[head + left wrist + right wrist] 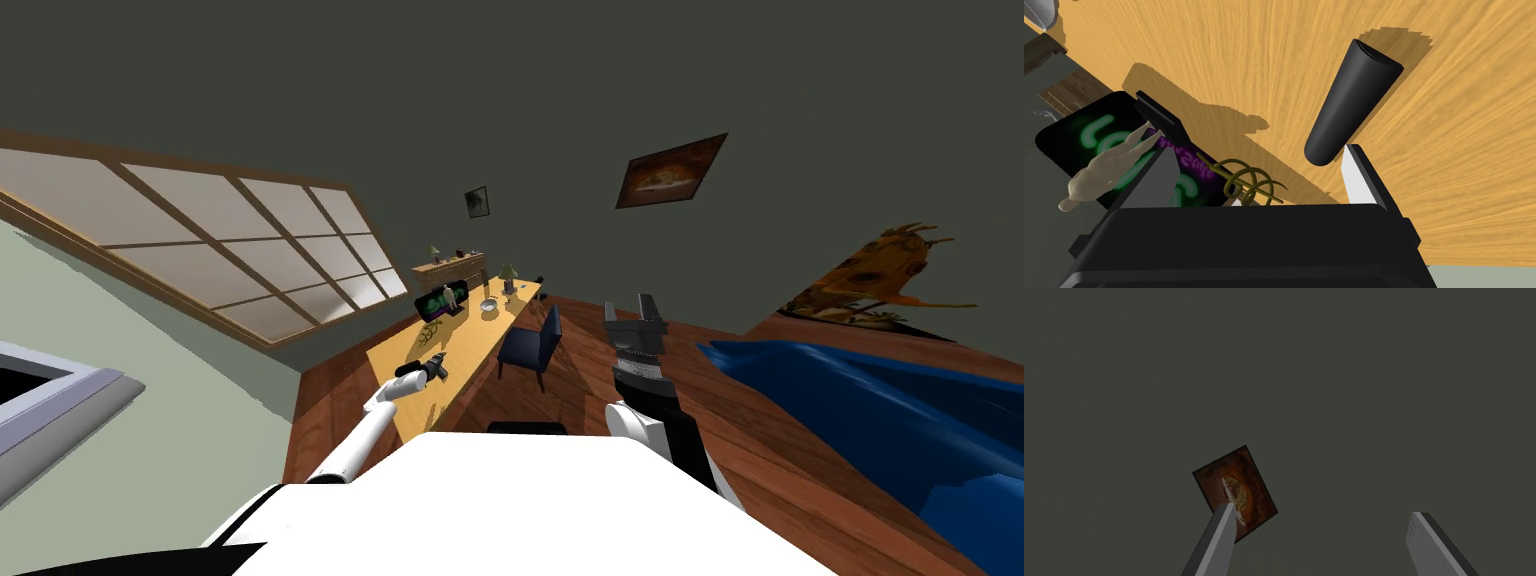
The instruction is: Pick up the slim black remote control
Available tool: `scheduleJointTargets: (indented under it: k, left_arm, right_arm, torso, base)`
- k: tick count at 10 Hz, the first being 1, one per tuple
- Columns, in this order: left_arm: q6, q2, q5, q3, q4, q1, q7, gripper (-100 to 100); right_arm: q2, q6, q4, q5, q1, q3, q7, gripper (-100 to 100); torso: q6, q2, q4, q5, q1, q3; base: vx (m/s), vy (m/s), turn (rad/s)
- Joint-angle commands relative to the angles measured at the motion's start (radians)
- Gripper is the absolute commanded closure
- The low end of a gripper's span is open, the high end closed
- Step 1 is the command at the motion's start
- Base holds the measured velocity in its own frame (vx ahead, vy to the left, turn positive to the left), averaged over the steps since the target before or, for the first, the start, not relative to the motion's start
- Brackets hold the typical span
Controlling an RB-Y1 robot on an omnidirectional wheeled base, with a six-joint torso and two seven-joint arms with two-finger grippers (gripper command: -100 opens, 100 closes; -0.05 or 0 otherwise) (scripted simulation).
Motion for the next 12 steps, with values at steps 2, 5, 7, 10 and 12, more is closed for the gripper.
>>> scheduleJointTargets:
  k: [2, 5, 7, 10, 12]
  left_arm:
    - [0.024, 0.006, 0.004, -0.005, 0.044, -0.014, -0.014, -100]
    - [0.096, 0.036, 0.030, -0.031, 0.132, -0.063, -0.066, -100]
    - [0.129, 0.050, 0.041, -0.045, 0.195, -0.086, -0.090, -100]
    - [0.161, 0.063, 0.052, -0.058, 0.240, -0.107, -0.113, -100]
    - [0.190, 0.074, 0.062, -0.072, 0.290, -0.127, -0.134, -100]
  right_arm:
    - [0.000, 0.000, 0.000, 0.000, 0.000, 0.000, 0.000, 0]
    - [0.000, 0.000, 0.000, 0.000, 0.000, 0.000, 0.000, 0]
    - [0.000, 0.000, 0.000, 0.000, 0.000, 0.000, 0.000, 0]
    - [0.000, 0.000, 0.000, 0.000, 0.000, 0.000, 0.000, 0]
    - [0.000, 0.000, 0.000, 0.000, 0.000, 0.000, 0.000, 0]
  torso:
    - [-0.001, 0.000, 0.000, 0.000, 0.000, 0.000]
    - [-0.001, 0.000, 0.000, 0.000, -0.001, 0.000]
    - [-0.001, 0.000, 0.000, 0.000, 0.000, 0.000]
    - [-0.001, 0.000, 0.000, 0.000, -0.001, 0.000]
    - [-0.001, 0.000, 0.000, 0.000, -0.001, 0.000]
  base:
    - [0.017, 0.028, -0.028]
    - [0.023, 0.033, -0.134]
    - [0.028, 0.040, -0.107]
    - [0.017, 0.027, -0.060]
    - [0.025, 0.039, -0.097]
